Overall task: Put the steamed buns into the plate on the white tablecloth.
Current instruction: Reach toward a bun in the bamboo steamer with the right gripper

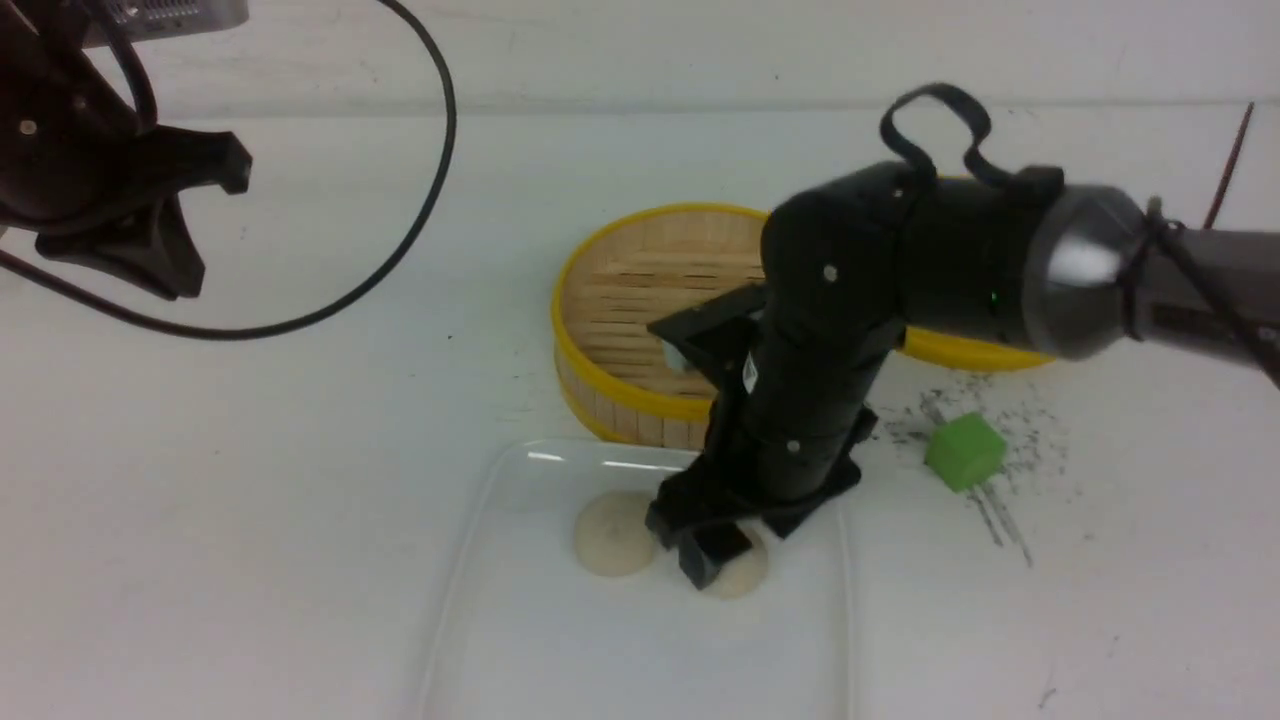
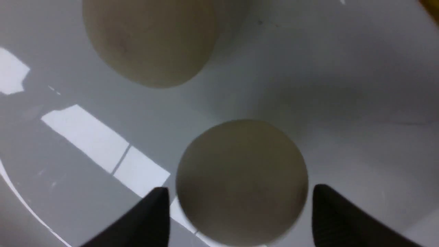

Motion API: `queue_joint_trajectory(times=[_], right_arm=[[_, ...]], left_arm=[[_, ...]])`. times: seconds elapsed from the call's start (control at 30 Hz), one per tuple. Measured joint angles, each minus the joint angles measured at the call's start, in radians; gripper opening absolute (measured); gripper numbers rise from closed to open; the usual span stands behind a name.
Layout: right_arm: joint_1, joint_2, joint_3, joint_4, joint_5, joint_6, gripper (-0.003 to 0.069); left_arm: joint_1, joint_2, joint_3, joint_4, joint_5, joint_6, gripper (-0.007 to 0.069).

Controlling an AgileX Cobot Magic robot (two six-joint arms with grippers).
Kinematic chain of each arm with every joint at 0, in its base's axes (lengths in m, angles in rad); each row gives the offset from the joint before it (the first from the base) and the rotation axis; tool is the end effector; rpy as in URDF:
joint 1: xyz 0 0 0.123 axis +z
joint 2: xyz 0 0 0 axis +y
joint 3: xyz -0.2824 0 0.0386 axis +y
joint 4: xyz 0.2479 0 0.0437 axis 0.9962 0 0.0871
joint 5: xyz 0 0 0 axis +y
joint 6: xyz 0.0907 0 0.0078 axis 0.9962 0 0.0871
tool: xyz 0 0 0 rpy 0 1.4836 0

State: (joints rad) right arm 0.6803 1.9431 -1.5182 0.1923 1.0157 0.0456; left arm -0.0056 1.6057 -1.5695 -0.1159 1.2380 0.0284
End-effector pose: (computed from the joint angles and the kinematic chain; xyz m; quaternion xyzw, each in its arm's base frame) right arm 0.3036 0.2647 0.2221 -0.2694 0.9530 0.1193 0.0702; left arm 0.3316 -0.0118 0.3547 0.0085 0.9800 -0.0552 0.1910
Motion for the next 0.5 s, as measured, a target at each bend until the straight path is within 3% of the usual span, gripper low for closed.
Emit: queue_joint_trajectory(times=[0.07,0.2,0.37,0.5], right_arm=[[-0.031,0.000,-0.082,-0.016,0.016,0.014,0.0659],[-0.105,0.026,-0.213,-0.045,-0.033,0.034,0.0666],[-0.173,0.190,-0.360,-0.055,-0.197,0.042,0.0567],[-0.175,0.314,-0.427,-0.053,-0.219,0.027,0.0475]], left_arm=[[0.000,0.000,0.000,0.000,0.000,0.000,0.0055],[0.000,0.000,0.000,0.001,0.000,0.000,0.0060],[0.000,0.000,0.000,0.000,0.000,0.000,0.0067],[0.000,0.000,0.000,0.000,-0.001,0.000,0.0071]])
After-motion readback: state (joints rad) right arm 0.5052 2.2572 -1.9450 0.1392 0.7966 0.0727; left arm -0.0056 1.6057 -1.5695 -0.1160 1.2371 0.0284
